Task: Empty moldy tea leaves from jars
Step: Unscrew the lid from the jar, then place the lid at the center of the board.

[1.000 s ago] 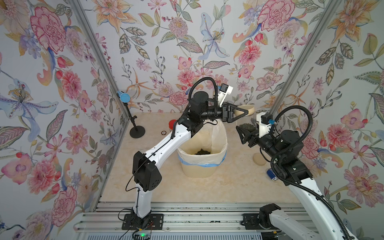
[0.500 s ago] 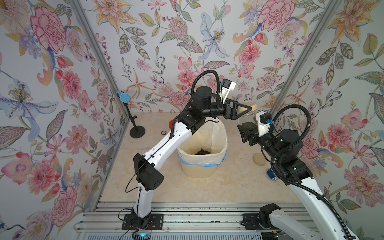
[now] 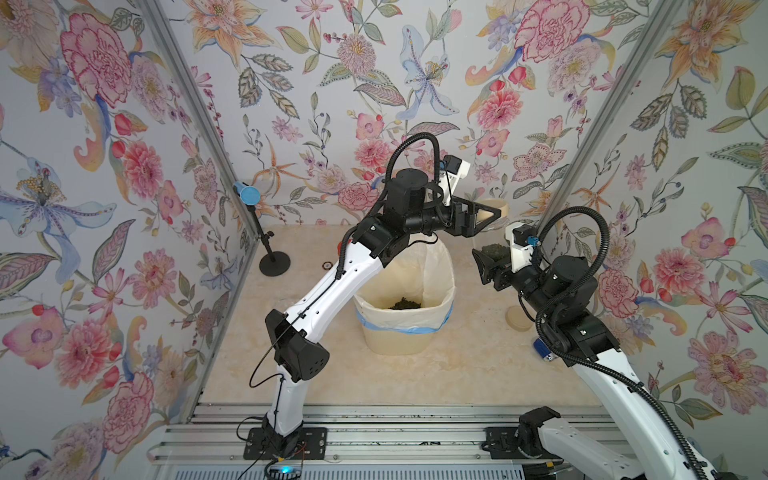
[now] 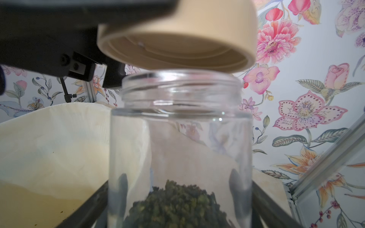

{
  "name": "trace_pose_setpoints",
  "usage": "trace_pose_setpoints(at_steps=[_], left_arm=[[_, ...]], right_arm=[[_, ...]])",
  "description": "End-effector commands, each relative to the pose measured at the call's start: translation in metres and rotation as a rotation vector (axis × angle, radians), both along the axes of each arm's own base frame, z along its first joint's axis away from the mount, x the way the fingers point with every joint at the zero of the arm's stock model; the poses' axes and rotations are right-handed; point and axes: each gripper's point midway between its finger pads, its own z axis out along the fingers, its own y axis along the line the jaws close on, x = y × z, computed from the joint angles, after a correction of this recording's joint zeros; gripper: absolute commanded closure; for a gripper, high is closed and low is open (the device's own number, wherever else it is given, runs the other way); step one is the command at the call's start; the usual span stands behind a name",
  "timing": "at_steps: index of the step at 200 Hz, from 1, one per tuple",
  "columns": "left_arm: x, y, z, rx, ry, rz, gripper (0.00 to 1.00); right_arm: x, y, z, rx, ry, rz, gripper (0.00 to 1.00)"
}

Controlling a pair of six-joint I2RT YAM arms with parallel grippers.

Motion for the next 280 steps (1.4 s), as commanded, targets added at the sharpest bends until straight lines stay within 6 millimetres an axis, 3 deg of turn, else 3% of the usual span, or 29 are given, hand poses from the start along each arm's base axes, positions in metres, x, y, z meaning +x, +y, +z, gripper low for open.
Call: trace_pose_setpoints(at_steps=[1, 30, 49, 79, 98, 117, 162, 207, 280], left_arm=[[0.007, 0.023, 0.024, -0.007, -0.061, 0.091, 0.35], [0.033, 0.075, 0.022, 0.061, -0.063, 0.253, 0.36], [0.045, 0.121, 0.008, 0.112, -0.065, 0.376, 0.36], [0.037, 0.215, 0.003, 0.076, -0.061, 0.530, 0.35], [0.030, 0.268, -0.014, 0.096, -0.040, 0.629, 0.34], [0.021, 0.306, -0.040, 0.157, -0.014, 0.728, 0.34], [0.001, 0.349, -0.107, 0.295, 0.041, 0.903, 0.34], [0.002, 0.359, -0.167, 0.324, 0.118, 0.960, 0.34], [0.017, 0.355, -0.259, 0.335, 0.214, 0.965, 0.34]], right_arm=[[-0.008, -0.003, 0.034, 0.046, -0.125, -0.007, 0.57], [-0.011, -0.003, 0.036, 0.049, -0.132, 0.000, 0.57], [-0.012, -0.002, 0.039, 0.054, -0.139, 0.007, 0.57], [-0.013, 0.000, 0.044, 0.069, -0.150, 0.019, 0.57], [-0.014, 0.000, 0.046, 0.080, -0.154, 0.027, 0.57], [-0.014, 0.001, 0.049, 0.091, -0.156, 0.033, 0.57], [-0.016, 0.003, 0.054, 0.120, -0.165, 0.046, 0.57], [-0.021, 0.001, 0.057, 0.114, -0.172, 0.049, 0.57], [-0.033, -0.003, 0.068, 0.102, -0.191, 0.054, 0.57]])
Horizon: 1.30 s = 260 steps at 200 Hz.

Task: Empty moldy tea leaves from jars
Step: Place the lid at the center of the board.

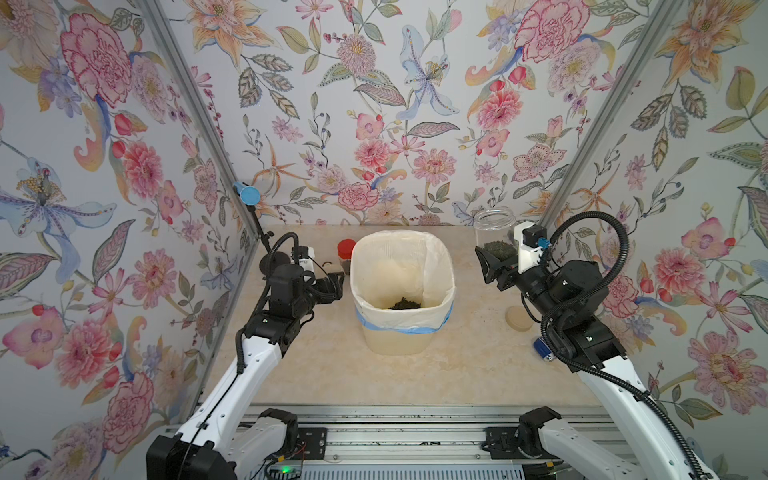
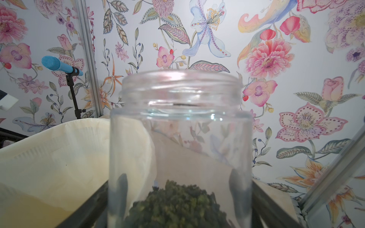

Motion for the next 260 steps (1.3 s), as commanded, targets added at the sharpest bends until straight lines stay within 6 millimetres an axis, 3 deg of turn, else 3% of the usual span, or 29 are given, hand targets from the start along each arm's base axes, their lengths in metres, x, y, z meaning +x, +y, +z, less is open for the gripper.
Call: trace_pose_setpoints(at_steps=[1, 104, 135, 243, 246, 260], left_arm=[[0.012, 0.002, -0.009, -0.026, -0.039, 0.036, 0.34], [0.018, -0.012, -0.105, 0.074, 0.035, 0.075, 0.33], [0.015, -0.018, -0.125, 0.134, 0.015, 0.073, 0.33], [0.012, -0.007, -0.182, 0.278, 0.042, 0.119, 0.31], [0.010, -0.006, -0.193, 0.295, 0.068, 0.118, 0.31], [0.009, -0.005, -0.204, 0.316, 0.090, 0.111, 0.30]], right_arm=[[-0.018, -0.003, 0.045, 0.044, -0.127, 0.019, 0.57], [-0.022, 0.004, 0.047, 0.071, -0.117, 0.068, 0.57], [-0.021, 0.005, 0.045, 0.070, -0.113, 0.076, 0.57], [-0.023, 0.007, 0.045, 0.061, -0.109, 0.087, 0.57], [-0.024, 0.007, 0.045, 0.060, -0.110, 0.087, 0.57], [-0.023, 0.007, 0.045, 0.062, -0.108, 0.088, 0.57]])
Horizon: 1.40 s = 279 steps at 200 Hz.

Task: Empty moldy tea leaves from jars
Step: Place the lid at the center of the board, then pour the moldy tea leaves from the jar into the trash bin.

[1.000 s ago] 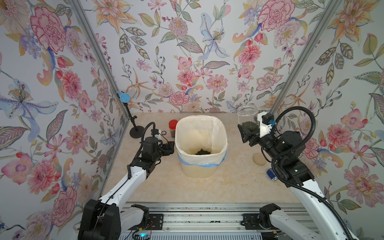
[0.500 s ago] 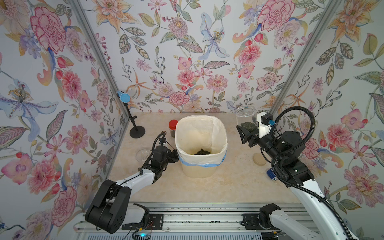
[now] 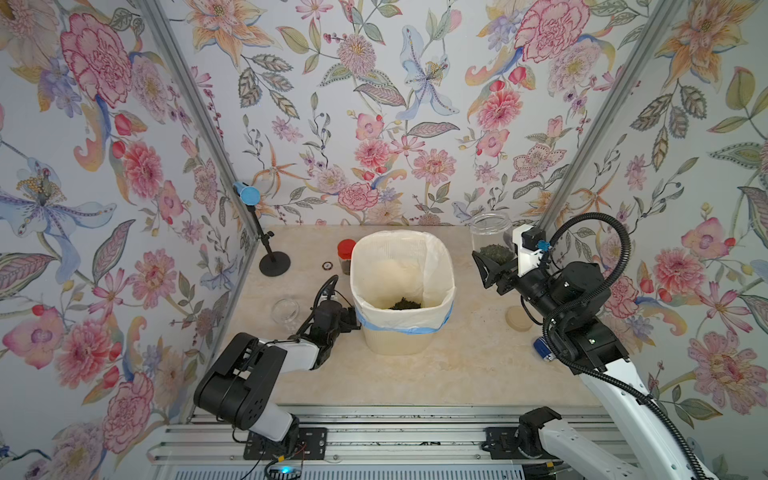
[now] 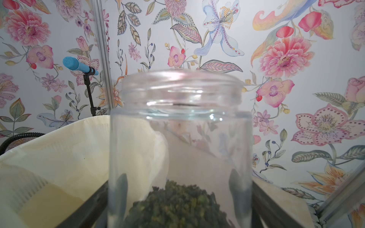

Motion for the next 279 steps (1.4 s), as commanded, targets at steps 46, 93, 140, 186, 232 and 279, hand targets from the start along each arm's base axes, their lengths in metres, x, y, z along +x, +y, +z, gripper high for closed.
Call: trace_pose_setpoints(at_steps=[46, 93, 140, 186, 232, 279], left_arm=[[-0.006, 0.007, -0.041, 0.080, 0.063, 0.006, 0.20], [-0.005, 0.008, -0.040, 0.075, 0.069, 0.032, 0.00], [-0.002, 0.005, -0.008, 0.024, 0.039, 0.046, 0.00], [-0.004, 0.016, 0.037, -0.035, -0.005, 0.098, 0.00], [-0.008, 0.037, 0.099, -0.113, -0.124, 0.141, 0.00], [-0.020, 0.037, 0.205, -0.181, -0.274, 0.117, 0.00]], right_arm=[[-0.014, 0.000, 0.048, 0.067, -0.122, 0.029, 0.57], [-0.011, 0.005, 0.047, 0.067, -0.111, 0.048, 0.57], [-0.010, 0.013, 0.044, 0.053, -0.098, 0.083, 0.57], [-0.011, 0.030, 0.040, 0.035, -0.075, 0.160, 0.57], [-0.010, 0.052, 0.034, 0.003, -0.049, 0.209, 0.57], [-0.004, 0.074, 0.022, -0.056, -0.011, 0.242, 0.57]])
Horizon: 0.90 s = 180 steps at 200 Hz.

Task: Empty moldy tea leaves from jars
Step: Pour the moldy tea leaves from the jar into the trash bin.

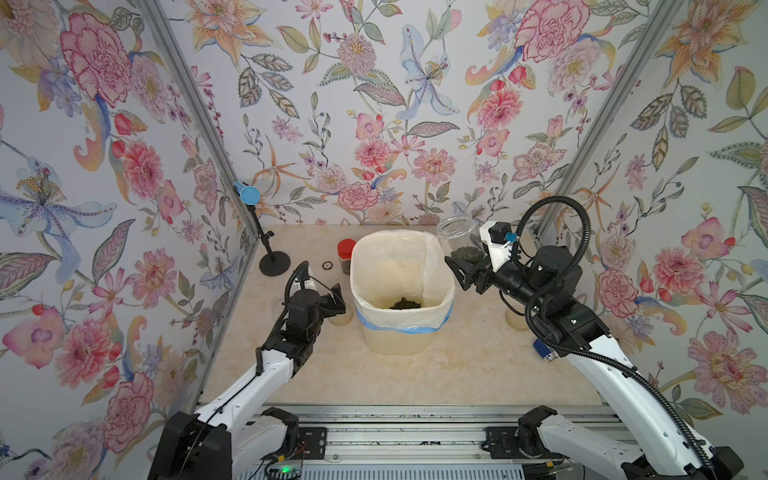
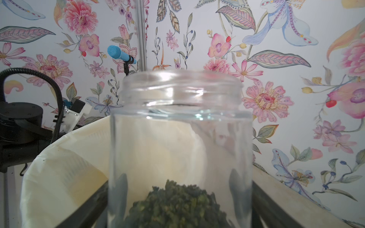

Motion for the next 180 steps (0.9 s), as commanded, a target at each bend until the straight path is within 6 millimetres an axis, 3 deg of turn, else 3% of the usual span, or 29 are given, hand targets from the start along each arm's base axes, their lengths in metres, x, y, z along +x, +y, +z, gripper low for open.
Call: trace_pose_setpoints(at_steps=[1, 29, 45, 76, 113, 154, 180], left_arm=[[-0.009, 0.001, 0.048, -0.027, -0.049, -0.006, 0.00], [-0.019, -0.039, 0.109, -0.118, -0.144, -0.194, 0.00], [-0.022, -0.064, 0.132, -0.144, -0.159, -0.288, 0.00], [-0.020, -0.098, 0.157, -0.218, -0.170, -0.432, 0.00], [-0.024, -0.153, 0.194, -0.466, -0.167, -0.704, 0.00], [-0.052, -0.171, 0.233, -0.679, -0.221, -0.860, 0.01], [-0.066, -0.186, 0.238, -0.672, -0.222, -0.901, 0.00]], right_arm=[[-0.004, 0.006, 0.034, 0.009, -0.103, 0.012, 0.57], [-0.001, 0.014, 0.026, -0.035, -0.094, 0.021, 0.57], [-0.001, 0.019, 0.022, -0.082, -0.096, 0.030, 0.57], [-0.005, 0.022, 0.019, -0.236, -0.127, -0.008, 0.57], [-0.008, 0.021, 0.017, -0.313, -0.157, -0.049, 0.57], [-0.002, 0.018, 0.021, -0.285, -0.158, -0.095, 0.57], [0.001, 0.024, 0.024, -0.245, -0.153, -0.089, 0.57]])
